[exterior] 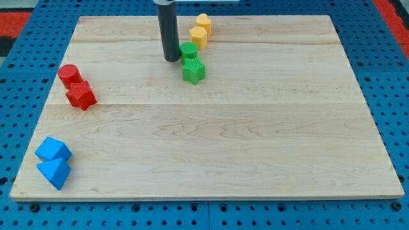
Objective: Nudge the red circle right a bit
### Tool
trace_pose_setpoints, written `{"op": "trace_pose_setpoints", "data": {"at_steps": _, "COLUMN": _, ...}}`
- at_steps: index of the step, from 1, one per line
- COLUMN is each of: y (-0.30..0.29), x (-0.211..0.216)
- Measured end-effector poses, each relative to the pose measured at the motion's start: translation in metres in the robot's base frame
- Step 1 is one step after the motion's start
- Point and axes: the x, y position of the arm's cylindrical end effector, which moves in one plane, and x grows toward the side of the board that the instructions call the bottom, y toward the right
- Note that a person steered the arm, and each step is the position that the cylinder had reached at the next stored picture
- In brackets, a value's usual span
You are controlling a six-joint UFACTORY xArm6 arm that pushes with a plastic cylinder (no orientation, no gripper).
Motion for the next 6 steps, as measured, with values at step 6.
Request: {"op": "trace_pose_setpoints", "data": {"at_steps": 6, "y": -0.102, "x": -0.002}}
